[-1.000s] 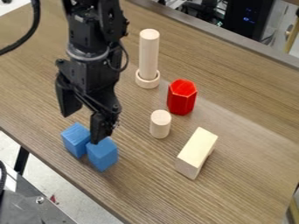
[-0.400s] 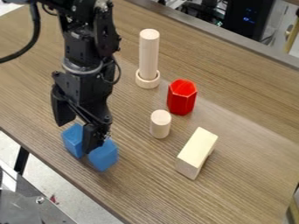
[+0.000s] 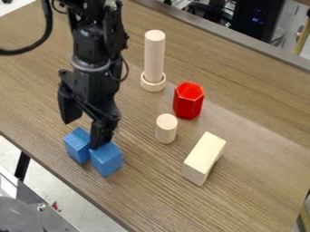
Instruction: Put the cube on the left on top of the red hexagonal prism
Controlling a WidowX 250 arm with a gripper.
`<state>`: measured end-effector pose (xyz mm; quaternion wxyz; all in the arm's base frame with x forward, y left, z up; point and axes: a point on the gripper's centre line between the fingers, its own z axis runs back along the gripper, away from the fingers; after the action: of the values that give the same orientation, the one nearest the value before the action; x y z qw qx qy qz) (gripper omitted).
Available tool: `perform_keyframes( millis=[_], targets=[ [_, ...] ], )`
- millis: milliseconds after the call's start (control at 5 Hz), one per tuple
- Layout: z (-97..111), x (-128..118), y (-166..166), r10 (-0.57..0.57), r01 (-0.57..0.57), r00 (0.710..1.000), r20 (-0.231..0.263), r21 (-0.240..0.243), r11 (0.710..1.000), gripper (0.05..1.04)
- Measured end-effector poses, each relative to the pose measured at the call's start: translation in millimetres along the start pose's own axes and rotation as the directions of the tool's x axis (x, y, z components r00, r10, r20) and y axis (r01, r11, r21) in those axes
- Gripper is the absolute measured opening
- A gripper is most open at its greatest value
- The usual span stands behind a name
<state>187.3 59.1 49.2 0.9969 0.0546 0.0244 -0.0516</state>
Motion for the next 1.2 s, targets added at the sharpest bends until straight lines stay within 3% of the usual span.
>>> perform_keyframes(
  millis=[200, 600, 800, 1000, 1200],
  targets=[
    [-13.7, -2.0, 7.5, 0.011, -0.012, 0.998, -0.061, -0.010, 1.000, 1.000],
    [-21.8, -7.9, 11.0, 0.017, -0.027, 0.986, -0.168, -0.057, 0.998, 0.969],
    [-21.6, -12.0, 11.5, 0.023, -0.038, 0.982, -0.185, -0.076, 0.996, 0.689],
    [-19.8, -17.3, 4.6, 0.010, -0.037, 0.976, -0.217, -0.123, 0.992, 0.563],
    [-11.2, -15.1, -3.2, -0.009, -0.022, 0.981, -0.193, -0.159, 0.987, 0.563]
  ],
)
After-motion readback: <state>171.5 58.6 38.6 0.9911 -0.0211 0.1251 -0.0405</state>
